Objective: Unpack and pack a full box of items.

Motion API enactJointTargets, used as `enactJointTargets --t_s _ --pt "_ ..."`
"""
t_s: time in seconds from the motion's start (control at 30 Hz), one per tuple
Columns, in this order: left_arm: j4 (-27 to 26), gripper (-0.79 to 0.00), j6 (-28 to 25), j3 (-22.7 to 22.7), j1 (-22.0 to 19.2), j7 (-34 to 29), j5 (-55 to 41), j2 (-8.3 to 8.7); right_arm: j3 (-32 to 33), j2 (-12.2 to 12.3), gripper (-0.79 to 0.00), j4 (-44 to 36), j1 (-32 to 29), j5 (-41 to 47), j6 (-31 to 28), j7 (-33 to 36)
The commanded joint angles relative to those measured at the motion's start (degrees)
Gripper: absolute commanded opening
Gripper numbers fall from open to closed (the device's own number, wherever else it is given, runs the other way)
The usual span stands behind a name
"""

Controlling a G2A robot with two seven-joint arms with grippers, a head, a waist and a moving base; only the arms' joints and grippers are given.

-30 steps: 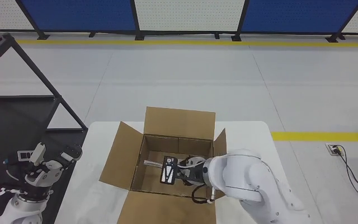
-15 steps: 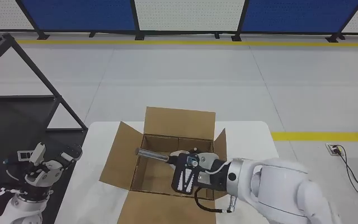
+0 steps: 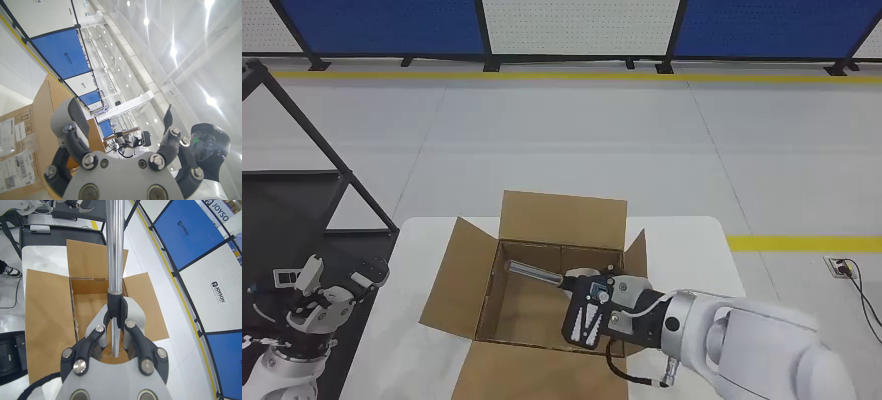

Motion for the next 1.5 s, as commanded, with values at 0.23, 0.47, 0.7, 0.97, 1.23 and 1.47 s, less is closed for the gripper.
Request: enactJointTargets --t_s 0.23,0.47,0.7,0.97,1.23,1.47 --pt "0.0 0.0 0.0 0.0 0.0 0.0 0.0 0.0 9.9 1.3 -0.785 -8.4 -3.1 4.3 -1.4 -6.4" --pt "0.0 0.0 0.0 0.0 0.0 0.0 0.0 0.0 22.5 2.7 -0.785 -8.4 -4.2 11.9 -3.6 -5.9" --pt "0.0 0.0 0.0 0.0 0.0 0.0 0.0 0.0 35.4 4.7 -0.785 -8.4 -8.6 22.5 -3.2 3.9" --pt "0.0 0.0 0.0 0.0 0.0 0.0 0.0 0.0 45.8 7.3 -0.785 -8.4 -20.3 32.4 1.5 10.7" --pt "0.0 0.0 0.0 0.0 0.0 0.0 0.0 0.0 55.9 8.7 -0.785 -8.4 -38.9 36.9 1.8 11.1" --pt "0.0 0.0 0.0 0.0 0.0 0.0 0.0 0.0 59.0 9.4 -0.785 -8.4 -54.2 38.2 0.7 10.0"
